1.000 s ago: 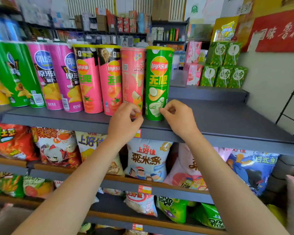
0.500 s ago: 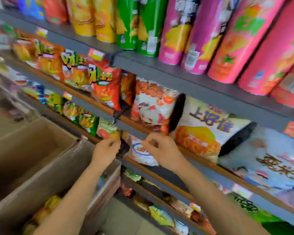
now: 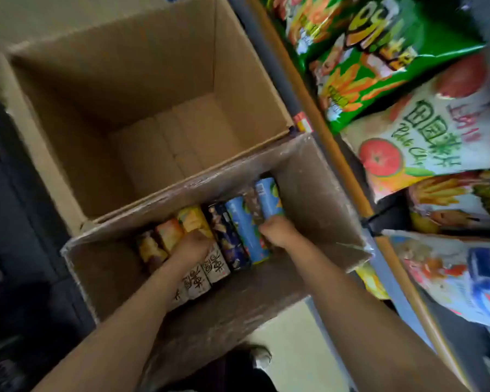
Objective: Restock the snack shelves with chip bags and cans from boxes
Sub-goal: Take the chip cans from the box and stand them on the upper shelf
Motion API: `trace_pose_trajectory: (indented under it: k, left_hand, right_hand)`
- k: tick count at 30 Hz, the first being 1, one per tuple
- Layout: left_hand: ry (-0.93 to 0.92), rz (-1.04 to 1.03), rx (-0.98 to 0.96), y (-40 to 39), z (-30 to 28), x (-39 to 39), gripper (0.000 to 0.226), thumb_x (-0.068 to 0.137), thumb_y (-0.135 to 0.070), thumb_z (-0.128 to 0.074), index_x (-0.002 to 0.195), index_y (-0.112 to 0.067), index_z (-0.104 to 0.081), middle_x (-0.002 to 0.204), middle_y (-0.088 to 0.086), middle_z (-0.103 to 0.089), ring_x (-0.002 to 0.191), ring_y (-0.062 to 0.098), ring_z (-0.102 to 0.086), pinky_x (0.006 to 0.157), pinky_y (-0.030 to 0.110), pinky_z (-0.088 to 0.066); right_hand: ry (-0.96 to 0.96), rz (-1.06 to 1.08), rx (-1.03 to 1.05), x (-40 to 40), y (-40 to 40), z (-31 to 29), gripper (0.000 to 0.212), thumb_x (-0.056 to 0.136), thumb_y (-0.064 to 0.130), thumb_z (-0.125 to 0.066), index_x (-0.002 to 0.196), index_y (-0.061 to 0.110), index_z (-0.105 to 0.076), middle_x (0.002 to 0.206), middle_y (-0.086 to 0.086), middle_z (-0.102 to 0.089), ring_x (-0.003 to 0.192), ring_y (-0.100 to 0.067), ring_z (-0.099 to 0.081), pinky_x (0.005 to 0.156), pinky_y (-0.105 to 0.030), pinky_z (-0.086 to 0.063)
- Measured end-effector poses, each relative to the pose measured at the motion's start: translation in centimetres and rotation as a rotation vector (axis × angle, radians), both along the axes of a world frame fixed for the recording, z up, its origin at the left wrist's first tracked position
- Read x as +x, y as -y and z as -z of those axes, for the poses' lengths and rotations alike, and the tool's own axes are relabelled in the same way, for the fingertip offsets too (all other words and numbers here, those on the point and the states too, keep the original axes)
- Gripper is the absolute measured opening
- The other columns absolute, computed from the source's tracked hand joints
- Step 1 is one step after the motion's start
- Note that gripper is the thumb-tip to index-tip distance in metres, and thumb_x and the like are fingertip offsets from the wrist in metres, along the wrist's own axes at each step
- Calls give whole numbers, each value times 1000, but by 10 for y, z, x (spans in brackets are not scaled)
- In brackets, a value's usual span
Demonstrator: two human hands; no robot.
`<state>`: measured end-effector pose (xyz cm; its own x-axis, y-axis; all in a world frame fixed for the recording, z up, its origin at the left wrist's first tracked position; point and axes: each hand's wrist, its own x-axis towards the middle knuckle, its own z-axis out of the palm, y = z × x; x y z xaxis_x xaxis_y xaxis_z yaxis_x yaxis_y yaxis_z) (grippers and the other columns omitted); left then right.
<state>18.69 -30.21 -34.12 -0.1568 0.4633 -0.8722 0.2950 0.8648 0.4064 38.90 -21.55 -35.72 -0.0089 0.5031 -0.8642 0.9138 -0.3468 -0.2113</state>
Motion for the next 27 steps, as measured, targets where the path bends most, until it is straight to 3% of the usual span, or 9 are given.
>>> trace_pose_trajectory:
  k: [5, 8, 13, 16, 19, 21, 23, 25, 27]
  left_hand:
    - [65, 5, -76, 20, 69, -11, 23, 92, -39, -54, 79, -21, -62, 80, 8, -67, 87, 33, -66, 89, 53, -55]
    - [60, -68, -66, 21, 82, -14, 22, 96, -30, -56, 77, -23, -64, 76, 5, -68, 85, 33, -68, 88, 51, -56]
    - [51, -92, -64, 19, 81, -14, 23, 98, -28, -53, 81, -21, -66, 79, 7, -70, 85, 33, -68, 86, 49, -56]
    - [-107, 175, 51, 13, 66, -7, 19, 97, -26, -55, 115, -23, -61, 115, 4, -65, 107, 25, -61, 83, 32, -50]
    - [-228, 446, 321, 5, 54, 0, 74, 84, -17, -67, 150, -26, -34, 150, 7, -38, 136, 29, -39, 100, 38, -44]
    - [-257, 745, 498, -7, 45, 6, 93, 75, -19, -74, 154, -29, -28, 161, 6, -24, 149, 31, -19, 117, 50, -24]
    - [-290, 880, 617, -19, 44, 11, 88, 61, -29, -83, 142, -23, -48, 149, 9, -47, 144, 33, -36, 118, 58, -15]
    - [-322, 904, 628, -26, 43, 12, 80, 51, -38, -88, 124, -21, -62, 119, 7, -66, 116, 32, -62, 113, 57, -30]
    - [-318, 925, 501, -28, 34, 9, 79, 62, -49, -83, 132, -26, -55, 120, 4, -63, 110, 29, -63, 97, 39, -45]
  right_hand:
    - [27, 37, -50, -24, 13, 95, 64, 91, 14, -63, 148, 5, -37, 143, -19, -51, 126, -36, -54, 100, -39, -46]
    - [22, 152, 16, -31, 22, 133, 92, 74, 26, -79, 151, 14, -29, 147, -13, -48, 132, -34, -50, 108, -44, -44]
    - [51, 100, 20, -33, 12, 126, 100, 67, 36, -86, 149, 10, -35, 147, -13, -45, 133, -33, -47, 106, -43, -44]
    - [-154, 317, -131, -32, 4, 109, 74, 80, 26, -80, 143, 10, -45, 141, -12, -55, 123, -30, -56, 97, -38, -48]
    - [-270, 412, -380, -31, -6, 77, 64, 69, 44, -83, 123, 17, -61, 115, -10, -72, 102, -27, -69, 98, -48, -53]
    - [-348, 345, -467, -27, -15, 55, 38, 79, 38, -78, 109, 19, -64, 101, -6, -74, 94, -22, -70, 93, -41, -56]
    - [-358, 295, -502, -23, -25, 39, 15, 92, 29, -68, 103, 19, -65, 95, -3, -73, 87, -18, -69, 80, -30, -57]
    - [-356, 311, -484, -15, -34, 31, 24, 93, 35, -67, 106, 16, -69, 99, -6, -76, 88, -20, -71, 79, -30, -58]
    - [-323, 493, -343, -4, -42, 44, 25, 98, 34, -58, 100, 12, -72, 101, -11, -75, 86, -21, -70, 78, -28, -57]
